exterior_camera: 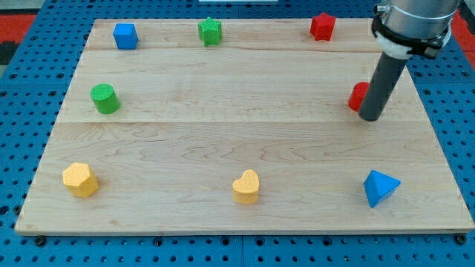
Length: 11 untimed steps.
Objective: Slide the red circle towards the red star
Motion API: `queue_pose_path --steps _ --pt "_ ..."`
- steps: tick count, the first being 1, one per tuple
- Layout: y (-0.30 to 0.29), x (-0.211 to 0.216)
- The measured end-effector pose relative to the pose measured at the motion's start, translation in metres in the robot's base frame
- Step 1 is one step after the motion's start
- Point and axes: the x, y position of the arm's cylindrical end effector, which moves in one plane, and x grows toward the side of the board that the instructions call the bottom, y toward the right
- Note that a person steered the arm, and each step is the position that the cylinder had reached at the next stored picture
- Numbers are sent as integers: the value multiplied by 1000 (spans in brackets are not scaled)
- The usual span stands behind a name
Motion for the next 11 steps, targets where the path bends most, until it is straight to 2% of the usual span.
queue_pose_path --steps 1,2,4,5,6,7,8,9,10,11 --pt "5 -15" --pt "1 -51" --pt "-7 -22" --pt "-16 -38" --pt "4 -62" --pt "9 -68" --pt "13 -43" --pt "-39 -63" --pt "-35 -98" --pt "-35 -100"
